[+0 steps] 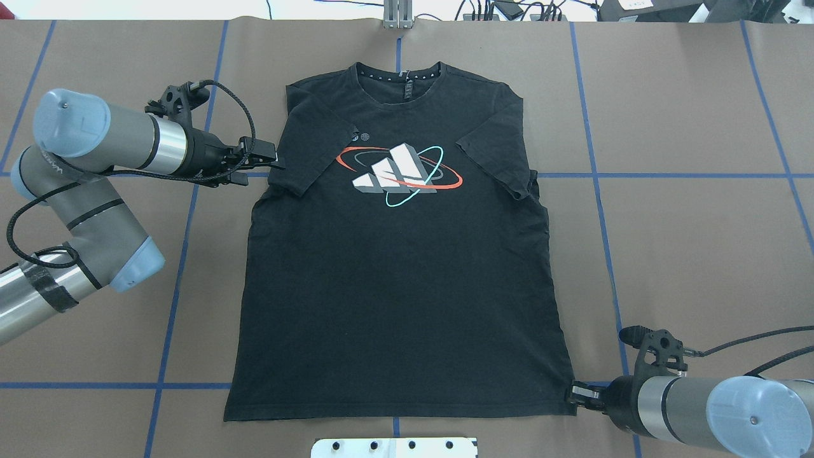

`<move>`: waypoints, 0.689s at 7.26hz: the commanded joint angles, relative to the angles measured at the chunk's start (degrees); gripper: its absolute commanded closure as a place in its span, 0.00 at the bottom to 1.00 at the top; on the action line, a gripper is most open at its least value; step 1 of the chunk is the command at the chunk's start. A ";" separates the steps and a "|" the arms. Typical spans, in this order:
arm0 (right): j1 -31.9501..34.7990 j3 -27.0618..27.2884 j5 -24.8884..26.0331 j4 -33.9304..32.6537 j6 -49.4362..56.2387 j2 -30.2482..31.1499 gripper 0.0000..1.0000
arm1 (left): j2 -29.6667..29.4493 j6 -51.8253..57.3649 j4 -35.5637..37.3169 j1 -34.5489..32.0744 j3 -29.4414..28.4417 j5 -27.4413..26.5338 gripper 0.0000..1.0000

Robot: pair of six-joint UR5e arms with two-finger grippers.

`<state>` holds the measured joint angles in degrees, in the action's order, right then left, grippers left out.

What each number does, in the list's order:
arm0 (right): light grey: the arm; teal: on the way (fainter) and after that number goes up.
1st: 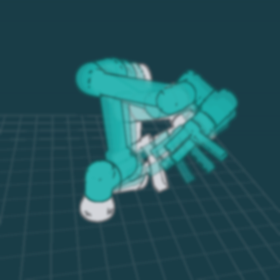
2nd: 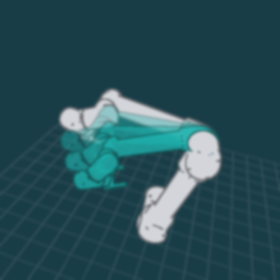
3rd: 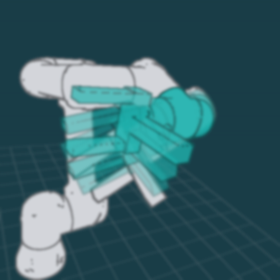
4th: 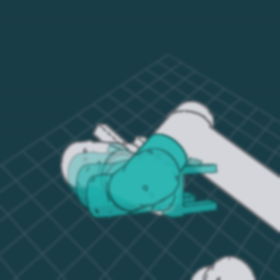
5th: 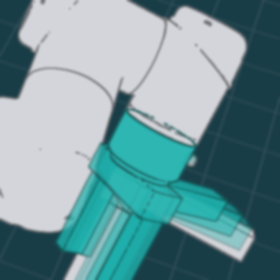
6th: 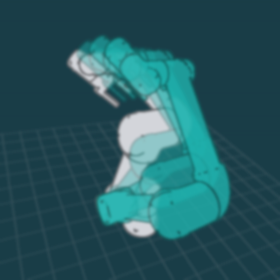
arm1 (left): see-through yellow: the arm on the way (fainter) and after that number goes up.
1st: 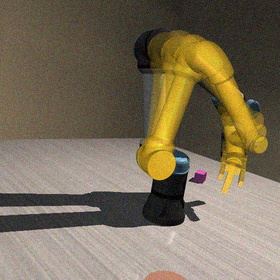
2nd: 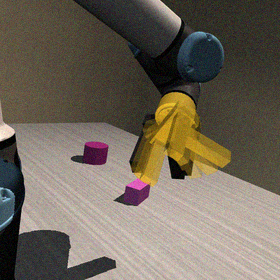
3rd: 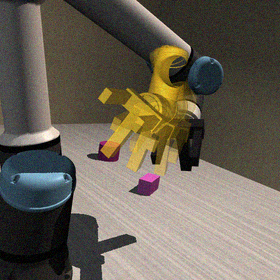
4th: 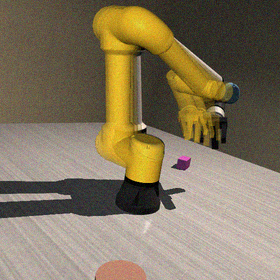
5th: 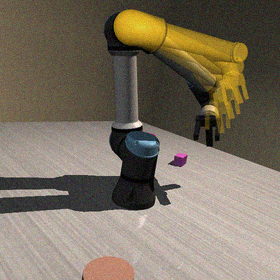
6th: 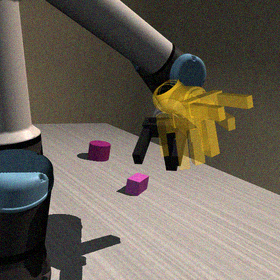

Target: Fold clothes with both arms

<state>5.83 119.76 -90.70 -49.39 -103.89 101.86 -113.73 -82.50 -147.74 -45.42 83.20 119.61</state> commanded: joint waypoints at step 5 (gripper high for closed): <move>-2.66 -0.05 2.20 0.00 -0.09 0.01 0.41 | 0.00 -0.03 0.00 -0.02 0.03 -0.08 0.00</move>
<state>3.56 119.72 -88.92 -49.40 -103.91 101.92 -113.73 -82.53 -147.73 -45.44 83.27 119.56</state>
